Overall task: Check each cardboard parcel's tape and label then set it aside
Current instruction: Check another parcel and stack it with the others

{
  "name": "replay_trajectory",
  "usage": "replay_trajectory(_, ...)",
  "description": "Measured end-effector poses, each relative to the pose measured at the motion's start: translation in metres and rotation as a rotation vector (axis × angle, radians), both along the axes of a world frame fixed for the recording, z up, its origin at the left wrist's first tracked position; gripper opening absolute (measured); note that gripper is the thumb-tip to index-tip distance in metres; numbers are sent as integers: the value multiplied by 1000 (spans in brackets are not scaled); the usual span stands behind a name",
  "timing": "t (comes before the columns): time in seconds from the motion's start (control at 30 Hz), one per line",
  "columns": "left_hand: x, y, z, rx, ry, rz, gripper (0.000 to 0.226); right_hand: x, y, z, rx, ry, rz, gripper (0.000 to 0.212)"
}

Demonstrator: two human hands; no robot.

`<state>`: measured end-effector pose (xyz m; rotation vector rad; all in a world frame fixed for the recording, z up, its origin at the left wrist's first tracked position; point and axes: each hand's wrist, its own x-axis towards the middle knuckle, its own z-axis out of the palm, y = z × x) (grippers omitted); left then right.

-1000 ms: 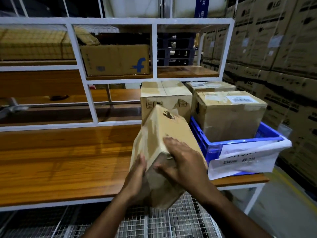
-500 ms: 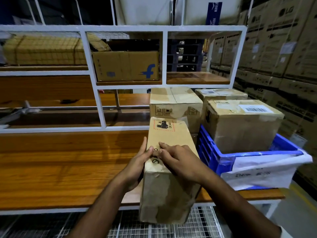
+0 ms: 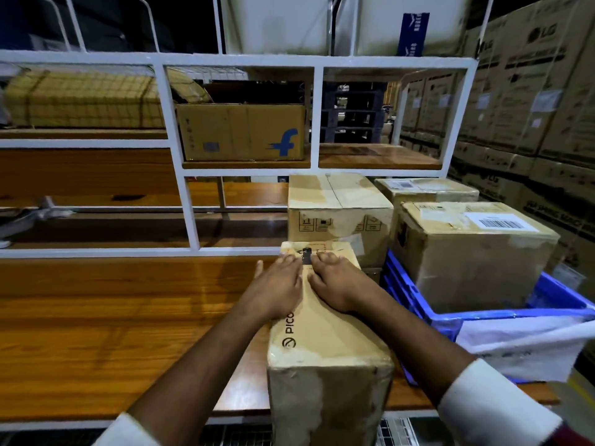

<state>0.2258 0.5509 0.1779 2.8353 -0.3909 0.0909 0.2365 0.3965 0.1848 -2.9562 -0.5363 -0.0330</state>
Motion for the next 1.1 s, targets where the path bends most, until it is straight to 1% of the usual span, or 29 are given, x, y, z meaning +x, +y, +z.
replay_trajectory(0.1,30,-15,8,40,-58,-70,50,23,2,4,37,22,-2,56)
replay_trajectory(0.2,47,-24,8,49,-88,-73,43,36,0,8,48,12,-21,52)
replay_trajectory(0.3,50,-25,2,52,-84,-70,43,41,-4,1,28,-40,-4,48)
replay_trajectory(0.4,50,-24,3,35,-46,-61,44,46,-5,-3,36,-33,6,48)
replay_trajectory(0.5,43,-23,10,15,-33,-25,43,46,-11,0,-55,-59,5,52)
replay_trajectory(0.6,31,-12,12,2,-3,18,46,41,-25,6,-170,-38,-53,58)
replay_trajectory(0.67,26,-7,6,-39,11,13,49,39,-32,4,-148,-33,-69,59)
replay_trajectory(0.77,26,-4,-1,-101,-18,28,49,35,-32,-2,-71,-61,-54,59)
replay_trajectory(0.87,27,-7,1,-72,-13,55,50,34,-32,-1,-91,-46,-54,59)
replay_trajectory(0.97,19,-11,11,7,-26,56,46,29,-32,7,-176,-57,-51,58)
replay_trajectory(1.03,11,-12,16,42,-52,29,38,20,-27,13,-174,-27,-10,50)
replay_trajectory(1.1,1,-12,15,44,-30,-26,37,10,-21,16,-127,20,52,43)
